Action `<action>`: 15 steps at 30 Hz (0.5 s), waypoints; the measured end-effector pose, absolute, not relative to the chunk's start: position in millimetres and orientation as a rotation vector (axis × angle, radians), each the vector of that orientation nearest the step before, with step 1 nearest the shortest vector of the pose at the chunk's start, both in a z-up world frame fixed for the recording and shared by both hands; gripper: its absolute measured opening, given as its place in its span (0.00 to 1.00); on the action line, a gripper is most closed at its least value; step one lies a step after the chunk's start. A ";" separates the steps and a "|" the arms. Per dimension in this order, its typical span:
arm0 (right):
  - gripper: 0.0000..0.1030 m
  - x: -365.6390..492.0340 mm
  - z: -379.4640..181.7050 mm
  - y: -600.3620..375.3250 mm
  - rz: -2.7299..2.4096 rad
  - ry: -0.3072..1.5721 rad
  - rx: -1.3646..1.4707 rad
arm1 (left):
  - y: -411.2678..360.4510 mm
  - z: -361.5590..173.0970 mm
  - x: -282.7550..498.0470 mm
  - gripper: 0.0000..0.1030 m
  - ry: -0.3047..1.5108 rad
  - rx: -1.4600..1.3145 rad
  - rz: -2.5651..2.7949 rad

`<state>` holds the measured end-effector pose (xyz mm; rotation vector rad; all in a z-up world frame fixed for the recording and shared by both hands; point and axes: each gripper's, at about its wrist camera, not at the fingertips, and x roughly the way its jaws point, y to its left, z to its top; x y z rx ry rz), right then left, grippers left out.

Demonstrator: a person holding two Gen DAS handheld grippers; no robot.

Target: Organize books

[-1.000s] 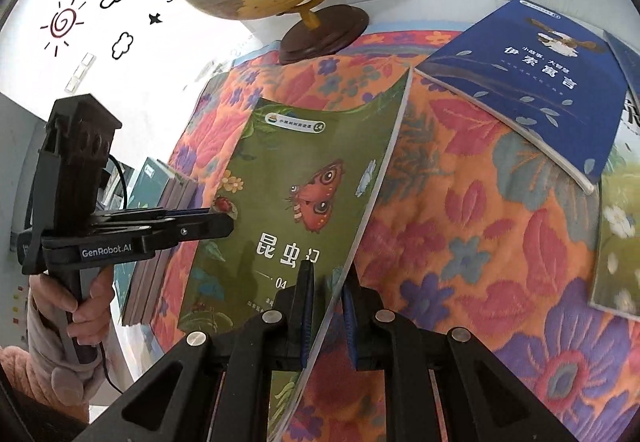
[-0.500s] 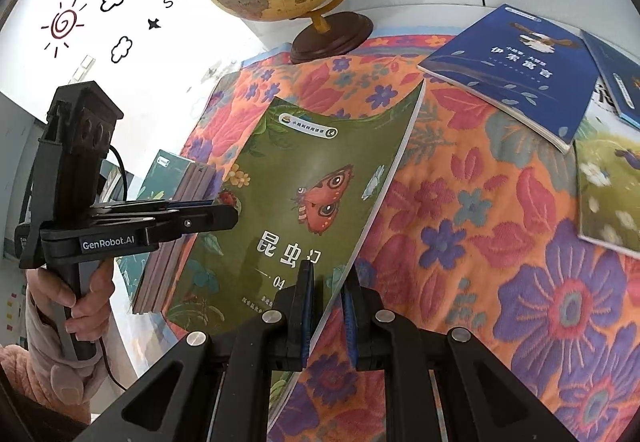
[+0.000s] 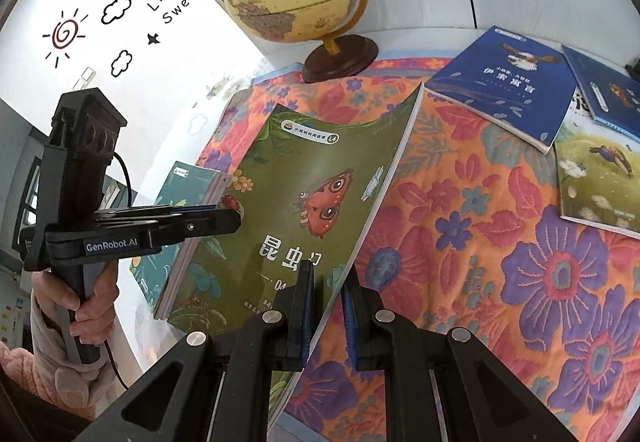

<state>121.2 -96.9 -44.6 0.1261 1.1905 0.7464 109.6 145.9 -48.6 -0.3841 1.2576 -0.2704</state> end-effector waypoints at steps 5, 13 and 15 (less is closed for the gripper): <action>0.13 110.4 -33.0 -84.1 0.732 1.183 0.135 | 154.6 -35.7 104.0 0.19 1.249 -0.348 -0.274; 0.13 98.7 -16.9 -54.1 0.723 1.150 0.141 | 186.5 -19.5 93.4 0.19 1.235 -0.348 -0.287; 0.13 97.2 -14.0 -47.9 0.725 1.144 0.146 | 193.5 -15.7 90.6 0.19 1.226 -0.347 -0.285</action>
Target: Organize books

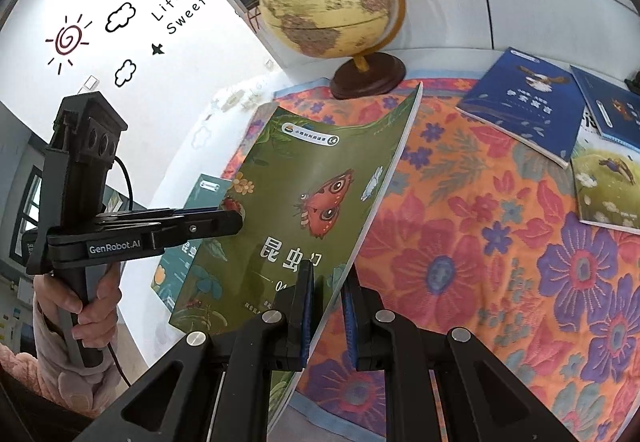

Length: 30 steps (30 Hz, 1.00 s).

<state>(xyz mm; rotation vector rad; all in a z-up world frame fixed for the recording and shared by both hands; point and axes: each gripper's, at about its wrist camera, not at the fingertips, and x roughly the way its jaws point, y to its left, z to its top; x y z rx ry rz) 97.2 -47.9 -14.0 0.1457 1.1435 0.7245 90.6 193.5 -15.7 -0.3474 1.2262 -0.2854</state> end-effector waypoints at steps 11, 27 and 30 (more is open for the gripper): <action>0.13 86.6 1.1 -0.4 0.743 1.123 0.133 | 237.3 -0.8 78.0 0.19 1.198 -0.342 -0.261; 0.13 78.9 5.1 59.1 0.776 1.126 0.112 | 295.1 1.8 60.0 0.19 1.169 -0.378 -0.216; 0.13 77.2 5.4 69.4 0.783 1.129 0.108 | 303.1 1.0 54.8 0.19 1.169 -0.380 -0.205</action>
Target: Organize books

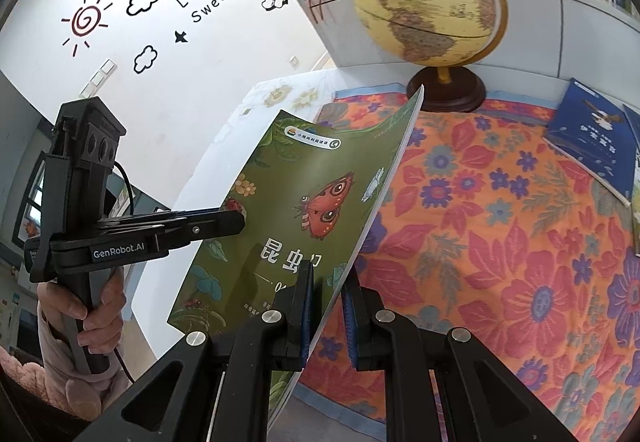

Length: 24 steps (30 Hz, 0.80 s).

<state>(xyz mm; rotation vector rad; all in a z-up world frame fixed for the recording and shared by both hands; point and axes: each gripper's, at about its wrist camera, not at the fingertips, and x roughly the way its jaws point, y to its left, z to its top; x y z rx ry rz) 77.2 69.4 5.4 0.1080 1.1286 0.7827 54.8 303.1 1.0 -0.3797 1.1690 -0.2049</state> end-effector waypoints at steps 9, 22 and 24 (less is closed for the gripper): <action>0.13 72.4 5.8 102.6 0.817 1.129 0.090 | 333.1 1.5 41.8 0.19 1.154 -0.403 -0.170; 0.15 68.6 -1.6 137.2 0.853 1.154 0.073 | 365.1 -6.3 32.3 0.21 1.144 -0.442 -0.128; 0.15 66.8 -4.7 142.6 0.855 1.163 0.071 | 369.5 -9.5 31.0 0.22 1.150 -0.445 -0.119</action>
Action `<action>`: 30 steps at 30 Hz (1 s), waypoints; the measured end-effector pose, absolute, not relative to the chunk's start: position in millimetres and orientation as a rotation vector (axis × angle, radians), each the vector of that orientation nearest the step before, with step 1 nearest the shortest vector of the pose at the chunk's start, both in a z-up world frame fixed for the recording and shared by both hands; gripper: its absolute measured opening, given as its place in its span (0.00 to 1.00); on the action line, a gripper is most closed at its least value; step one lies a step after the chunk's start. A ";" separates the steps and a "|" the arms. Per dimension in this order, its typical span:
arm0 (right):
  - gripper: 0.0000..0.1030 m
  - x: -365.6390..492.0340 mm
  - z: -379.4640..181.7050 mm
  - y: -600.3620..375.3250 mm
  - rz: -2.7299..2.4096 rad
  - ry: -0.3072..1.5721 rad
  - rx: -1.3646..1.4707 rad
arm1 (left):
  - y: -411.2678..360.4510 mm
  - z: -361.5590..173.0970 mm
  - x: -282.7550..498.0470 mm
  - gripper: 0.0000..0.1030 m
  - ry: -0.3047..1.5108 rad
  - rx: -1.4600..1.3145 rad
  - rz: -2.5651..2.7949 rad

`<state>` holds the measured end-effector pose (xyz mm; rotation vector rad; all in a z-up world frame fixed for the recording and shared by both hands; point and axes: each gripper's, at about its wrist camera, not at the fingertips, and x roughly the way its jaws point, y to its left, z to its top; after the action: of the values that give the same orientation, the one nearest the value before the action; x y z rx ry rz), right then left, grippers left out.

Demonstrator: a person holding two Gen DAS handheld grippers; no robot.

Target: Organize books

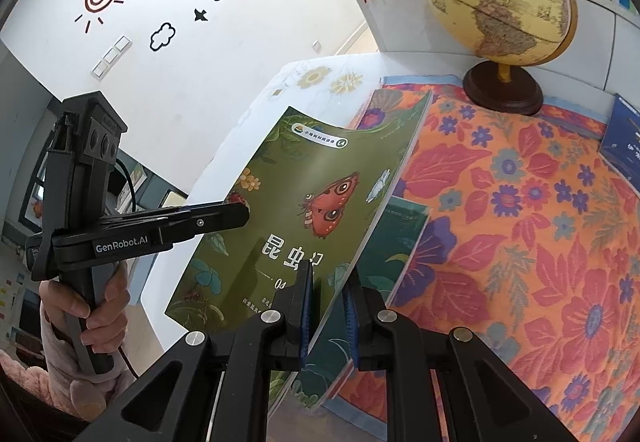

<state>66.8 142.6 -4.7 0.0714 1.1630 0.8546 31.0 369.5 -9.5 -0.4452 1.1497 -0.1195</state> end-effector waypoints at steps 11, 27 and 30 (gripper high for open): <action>0.15 57.2 -43.4 163.6 0.837 1.235 0.087 | 381.8 -51.2 24.5 0.22 1.228 -0.456 -0.097; 0.15 56.5 -67.1 169.5 0.813 1.303 0.120 | 387.7 -71.6 24.8 0.22 1.270 -0.457 -0.102; 0.15 52.8 -74.9 168.0 0.781 1.326 0.118 | 388.2 -75.9 24.1 0.22 1.278 -0.465 -0.098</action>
<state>52.8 168.0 -74.9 0.1178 1.3257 0.7812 24.1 388.2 -75.9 -0.4647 1.2777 -0.0982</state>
